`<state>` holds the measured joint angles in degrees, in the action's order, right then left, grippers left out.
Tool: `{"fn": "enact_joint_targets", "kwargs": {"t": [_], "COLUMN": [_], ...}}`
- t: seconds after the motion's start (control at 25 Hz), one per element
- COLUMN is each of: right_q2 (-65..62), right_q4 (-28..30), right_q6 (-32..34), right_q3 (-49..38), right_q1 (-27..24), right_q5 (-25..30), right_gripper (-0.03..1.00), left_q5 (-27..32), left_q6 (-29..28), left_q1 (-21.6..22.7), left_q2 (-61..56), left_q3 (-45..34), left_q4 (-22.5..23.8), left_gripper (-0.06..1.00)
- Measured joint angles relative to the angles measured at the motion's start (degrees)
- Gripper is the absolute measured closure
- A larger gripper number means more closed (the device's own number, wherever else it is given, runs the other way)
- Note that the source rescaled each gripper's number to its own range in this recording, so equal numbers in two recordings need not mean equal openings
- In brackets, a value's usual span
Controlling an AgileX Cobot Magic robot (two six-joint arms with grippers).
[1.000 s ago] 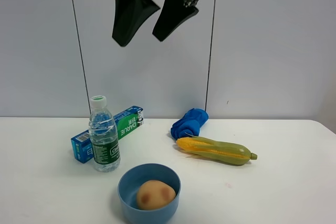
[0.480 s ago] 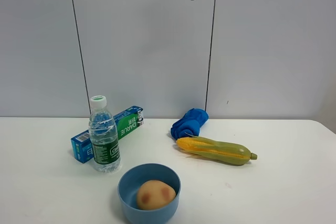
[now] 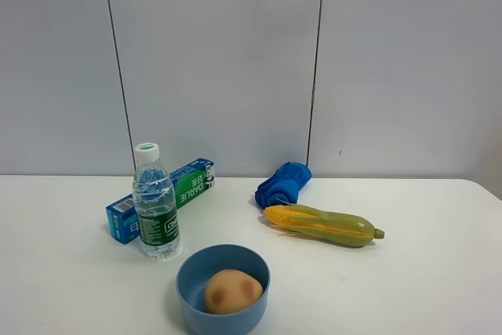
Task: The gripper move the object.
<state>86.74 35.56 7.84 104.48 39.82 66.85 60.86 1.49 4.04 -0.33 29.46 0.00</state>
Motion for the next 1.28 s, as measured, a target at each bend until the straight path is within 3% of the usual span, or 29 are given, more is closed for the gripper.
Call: {"fn": "enact_joint_targets", "kwargs": {"t": [0.2,0.6,0.96,1.28], "right_q2": [-4.99,-15.13,-27.13,-36.51], "right_q4": [2.41,5.98,13.07,5.75], "right_q6": [3.2,0.89,1.19,-0.43], "right_q3": [0.0,0.0,0.13,0.16], "right_q1": [-6.67,-18.49,-19.64,-19.64], "right_q5": [1.34,2.54,2.59,2.65], "right_gripper": [0.23,0.23,0.23,0.23], "left_q5": [0.0,0.0,0.0,0.0], "left_q6": [0.0,0.0,0.0,0.0], "left_q1": [0.0,0.0,0.0,0.0], "left_q2": [0.0,0.0,0.0,0.0], "left_q3": [0.0,0.0,0.0,0.0], "left_q4": [0.0,0.0,0.0,0.0], "left_gripper": [-0.06,-0.06,-0.06,-0.06]}}
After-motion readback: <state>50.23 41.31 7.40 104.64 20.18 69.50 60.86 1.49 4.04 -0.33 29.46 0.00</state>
